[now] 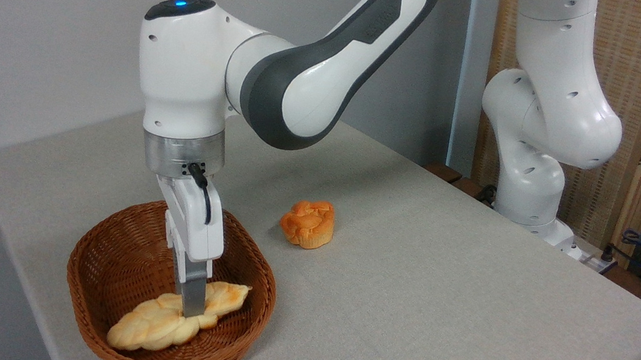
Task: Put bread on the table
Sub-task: 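Close the gripper on the middle of the braided bread roll, then lift the braided roll out of the basket and carry it past the bun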
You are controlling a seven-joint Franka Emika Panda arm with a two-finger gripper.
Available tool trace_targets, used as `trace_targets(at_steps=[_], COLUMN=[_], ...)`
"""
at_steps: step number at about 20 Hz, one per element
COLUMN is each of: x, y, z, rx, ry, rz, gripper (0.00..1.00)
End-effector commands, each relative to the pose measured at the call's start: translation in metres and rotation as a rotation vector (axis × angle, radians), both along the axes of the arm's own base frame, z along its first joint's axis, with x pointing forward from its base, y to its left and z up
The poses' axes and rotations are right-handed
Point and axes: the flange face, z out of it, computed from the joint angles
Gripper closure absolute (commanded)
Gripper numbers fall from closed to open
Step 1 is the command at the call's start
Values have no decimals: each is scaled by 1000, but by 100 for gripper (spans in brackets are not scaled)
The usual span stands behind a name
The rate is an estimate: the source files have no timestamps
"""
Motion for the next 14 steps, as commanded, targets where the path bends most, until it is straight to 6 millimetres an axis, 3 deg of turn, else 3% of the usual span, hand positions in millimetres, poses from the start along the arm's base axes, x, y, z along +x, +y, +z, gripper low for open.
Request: trace_targets(at_steps=[1, 3, 6, 9, 12, 14], x=[-13, -27, -46, -77, -118, -143], y=[0, 6, 38, 57, 72, 82], z=[38, 67, 111, 140, 145, 140], rx=[-118, -199, -334, -365, -358, -265], ry=[-11, 1, -13, 40, 114, 129], rz=[57, 97, 187, 190, 190, 174], gripper=[100, 100, 100, 100, 99, 95])
